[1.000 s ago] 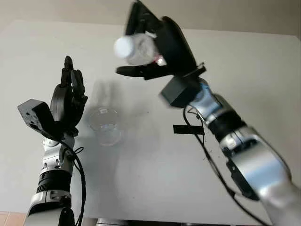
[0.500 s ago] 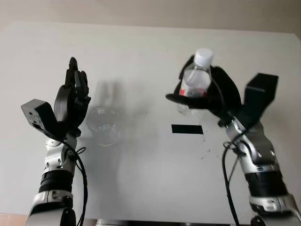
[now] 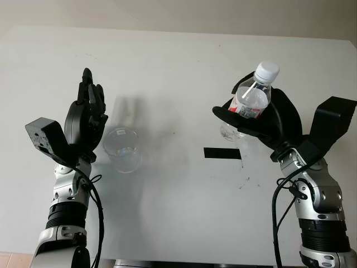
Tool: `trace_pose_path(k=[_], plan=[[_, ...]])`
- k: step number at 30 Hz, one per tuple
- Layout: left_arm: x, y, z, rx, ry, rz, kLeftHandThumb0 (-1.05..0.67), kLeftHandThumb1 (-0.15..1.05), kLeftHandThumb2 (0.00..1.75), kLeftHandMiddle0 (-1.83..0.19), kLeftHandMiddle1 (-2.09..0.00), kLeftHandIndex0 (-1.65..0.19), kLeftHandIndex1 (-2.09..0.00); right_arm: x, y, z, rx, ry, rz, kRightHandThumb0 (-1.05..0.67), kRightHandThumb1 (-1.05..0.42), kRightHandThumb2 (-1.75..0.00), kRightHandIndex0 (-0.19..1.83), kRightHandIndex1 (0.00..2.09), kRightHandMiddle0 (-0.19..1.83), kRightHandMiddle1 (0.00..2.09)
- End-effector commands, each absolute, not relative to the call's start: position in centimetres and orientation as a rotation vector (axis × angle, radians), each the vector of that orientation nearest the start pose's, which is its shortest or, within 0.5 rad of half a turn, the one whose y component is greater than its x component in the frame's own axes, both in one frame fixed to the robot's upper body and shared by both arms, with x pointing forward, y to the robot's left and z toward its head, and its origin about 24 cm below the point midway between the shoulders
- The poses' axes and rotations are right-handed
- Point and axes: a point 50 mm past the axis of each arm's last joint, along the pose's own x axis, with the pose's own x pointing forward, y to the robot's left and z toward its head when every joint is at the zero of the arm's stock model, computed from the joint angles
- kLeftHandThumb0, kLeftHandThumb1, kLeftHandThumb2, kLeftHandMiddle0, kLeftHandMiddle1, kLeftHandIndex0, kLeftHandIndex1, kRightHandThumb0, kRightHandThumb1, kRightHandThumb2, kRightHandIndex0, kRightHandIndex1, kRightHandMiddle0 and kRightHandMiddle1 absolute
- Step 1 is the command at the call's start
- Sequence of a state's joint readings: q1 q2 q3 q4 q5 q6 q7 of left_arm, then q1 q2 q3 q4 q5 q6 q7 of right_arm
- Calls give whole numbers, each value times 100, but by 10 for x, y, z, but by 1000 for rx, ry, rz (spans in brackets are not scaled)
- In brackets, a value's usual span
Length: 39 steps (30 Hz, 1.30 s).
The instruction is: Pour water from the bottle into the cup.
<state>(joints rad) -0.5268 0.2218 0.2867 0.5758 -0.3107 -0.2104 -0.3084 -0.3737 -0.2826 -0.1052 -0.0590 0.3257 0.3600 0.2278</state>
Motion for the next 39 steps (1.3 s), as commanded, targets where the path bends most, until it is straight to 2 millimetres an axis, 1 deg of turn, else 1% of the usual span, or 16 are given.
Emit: trace_pose_path(k=[1, 10, 16, 21, 33, 39], plan=[[341, 228, 103, -157, -260, -60, -74, 105, 77, 19, 0, 19, 0, 318, -180, 144, 41, -101, 263, -22, -105, -27, 72, 209, 1, 209], [340, 229, 104, -156, -260, -60, -75, 105, 73, 19, 0, 19, 0, 324, -182, 136, -1, -50, 243, -23, -105, -27, 84, 209, 15, 209], [340, 229, 106, -151, -262, -49, -75, 105, 72, 19, 0, 19, 0, 321, -179, 131, -6, -9, 249, -24, -105, -27, 87, 209, 17, 209], [339, 229, 107, -155, -261, -48, -75, 105, 72, 19, 0, 19, 0, 318, -176, 129, 11, 26, 254, -23, -105, -27, 98, 209, 18, 209], [339, 230, 107, -154, -265, -44, -76, 105, 70, 19, 0, 19, 0, 310, -172, 127, 43, 43, 298, -24, -105, -29, 106, 209, 22, 209], [339, 231, 107, -146, -264, -47, -76, 105, 71, 19, 0, 19, 0, 311, -172, 122, 40, 64, 283, -25, -105, -29, 110, 209, 30, 209]])
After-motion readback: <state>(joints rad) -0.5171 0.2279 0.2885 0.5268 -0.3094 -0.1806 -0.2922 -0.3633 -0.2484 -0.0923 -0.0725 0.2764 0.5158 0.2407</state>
